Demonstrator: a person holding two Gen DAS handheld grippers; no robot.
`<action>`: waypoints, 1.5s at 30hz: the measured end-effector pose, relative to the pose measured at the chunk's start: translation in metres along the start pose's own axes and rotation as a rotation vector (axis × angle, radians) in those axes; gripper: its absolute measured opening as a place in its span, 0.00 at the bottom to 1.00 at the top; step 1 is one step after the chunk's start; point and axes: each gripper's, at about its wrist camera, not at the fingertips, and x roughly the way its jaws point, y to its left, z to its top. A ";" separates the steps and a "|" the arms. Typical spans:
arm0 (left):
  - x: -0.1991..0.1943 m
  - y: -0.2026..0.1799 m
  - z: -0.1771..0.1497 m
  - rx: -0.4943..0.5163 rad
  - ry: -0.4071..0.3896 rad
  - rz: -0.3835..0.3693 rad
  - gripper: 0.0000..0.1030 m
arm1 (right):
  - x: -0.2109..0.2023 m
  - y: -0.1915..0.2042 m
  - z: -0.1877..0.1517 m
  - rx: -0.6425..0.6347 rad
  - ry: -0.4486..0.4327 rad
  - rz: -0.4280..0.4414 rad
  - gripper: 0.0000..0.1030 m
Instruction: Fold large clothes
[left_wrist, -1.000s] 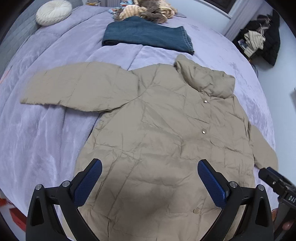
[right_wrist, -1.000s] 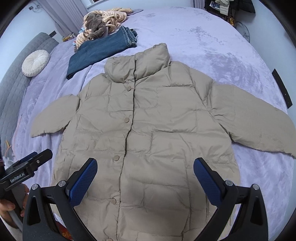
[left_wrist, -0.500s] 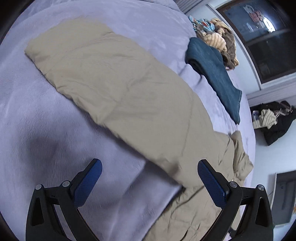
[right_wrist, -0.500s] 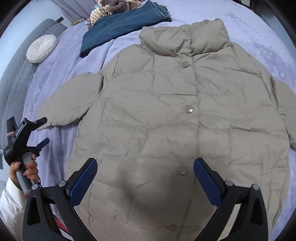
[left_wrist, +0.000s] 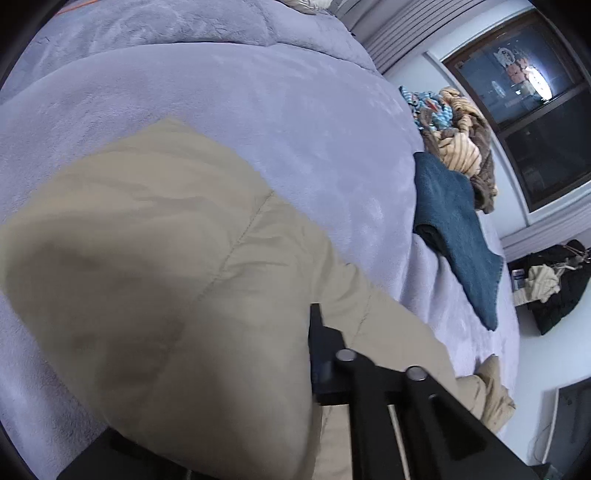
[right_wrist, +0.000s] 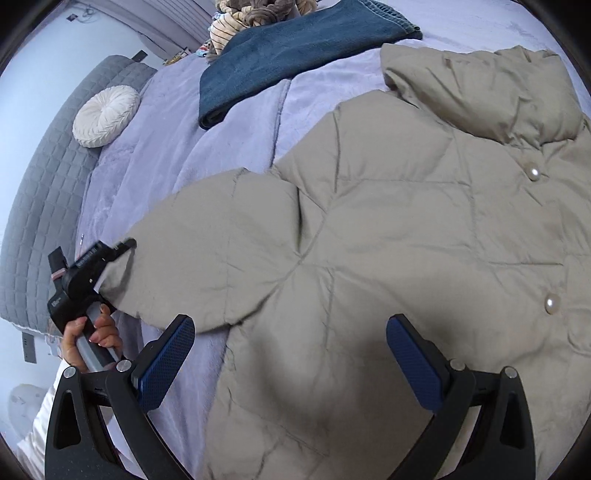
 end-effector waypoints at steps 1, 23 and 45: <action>-0.006 -0.003 0.001 0.016 -0.017 0.009 0.10 | 0.003 0.003 0.004 0.007 -0.008 0.011 0.98; -0.096 -0.298 -0.148 0.761 0.054 -0.437 0.10 | 0.063 -0.009 0.000 0.138 0.109 0.289 0.06; 0.014 -0.334 -0.365 1.239 0.204 -0.136 1.00 | -0.116 -0.228 -0.054 0.378 -0.162 -0.001 0.07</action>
